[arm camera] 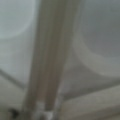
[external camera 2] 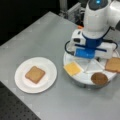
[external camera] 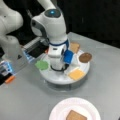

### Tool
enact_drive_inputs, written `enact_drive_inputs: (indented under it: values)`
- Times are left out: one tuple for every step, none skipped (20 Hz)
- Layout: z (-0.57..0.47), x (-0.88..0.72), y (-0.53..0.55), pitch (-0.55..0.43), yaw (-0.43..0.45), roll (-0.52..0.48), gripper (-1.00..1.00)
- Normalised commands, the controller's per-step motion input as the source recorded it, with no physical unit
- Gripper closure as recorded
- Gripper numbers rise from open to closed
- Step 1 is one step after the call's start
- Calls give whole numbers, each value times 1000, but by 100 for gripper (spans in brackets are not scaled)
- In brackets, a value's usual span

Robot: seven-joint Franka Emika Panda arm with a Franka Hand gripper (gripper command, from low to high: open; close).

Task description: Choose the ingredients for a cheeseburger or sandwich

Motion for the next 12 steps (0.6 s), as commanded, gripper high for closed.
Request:
enact_drive_inputs:
  values:
    - [-343, -146, 25, -131, 344, 26, -100]
    - [-347, -146, 34, -129, 327, 28, -100]
    - [-354, -147, 43, -124, 322, 33, -100]
    - [-363, -148, 52, -120, 314, 40, -100]
    - [-369, -149, 62, -107, 327, 36, -100]
    - [-375, -150, 71, -99, 332, 33, -100]
    - [-378, -150, 77, -93, 336, 30, -100]
    - [-380, -150, 79, -91, 318, 30, -100]
    - [-380, -151, 78, -81, 342, 14, -100]
    - [-380, -152, 73, -73, 358, 4, -100]
    - [-378, -151, 65, -60, 380, 0, -100]
    - [-377, -150, 57, -56, 370, 0, -100]
